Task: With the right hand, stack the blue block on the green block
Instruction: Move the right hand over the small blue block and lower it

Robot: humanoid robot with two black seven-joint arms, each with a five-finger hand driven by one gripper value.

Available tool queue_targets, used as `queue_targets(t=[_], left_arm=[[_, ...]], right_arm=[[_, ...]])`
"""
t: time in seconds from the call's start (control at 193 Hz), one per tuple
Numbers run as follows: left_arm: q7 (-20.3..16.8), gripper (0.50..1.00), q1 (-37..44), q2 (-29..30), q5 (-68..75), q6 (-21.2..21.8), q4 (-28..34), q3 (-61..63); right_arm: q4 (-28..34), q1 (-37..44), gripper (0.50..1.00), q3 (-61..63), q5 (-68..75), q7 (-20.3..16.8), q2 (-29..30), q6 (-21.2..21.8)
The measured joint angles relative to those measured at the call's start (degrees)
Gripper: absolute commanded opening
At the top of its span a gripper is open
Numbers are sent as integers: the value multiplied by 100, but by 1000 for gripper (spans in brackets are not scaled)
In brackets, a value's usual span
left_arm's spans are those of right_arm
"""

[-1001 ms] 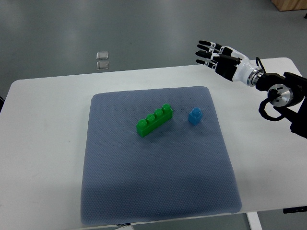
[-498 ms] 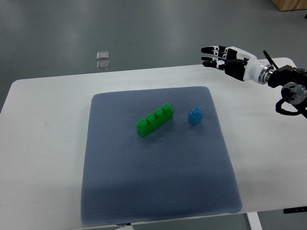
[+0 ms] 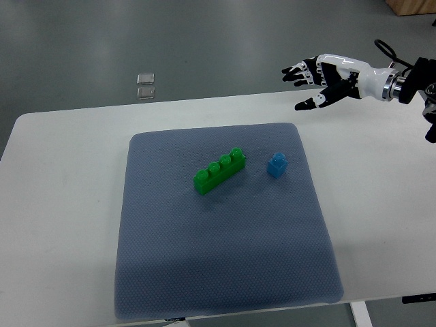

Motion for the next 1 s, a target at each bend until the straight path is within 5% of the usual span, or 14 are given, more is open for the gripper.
queue_targets(t=[0.342, 0.612, 1.001], left_arm=[[0, 1000, 0, 0, 0, 0, 0, 0], [0, 1000, 0, 0, 0, 0, 0, 0], [0, 1000, 0, 0, 0, 0, 0, 0]], right_arm=[[422, 24, 924, -5, -2096, 449, 0, -170], [667, -22, 921, -159, -3522, 447, 167, -1025], [681, -36, 917, -1185, -3681, 55, 465, -2216]])
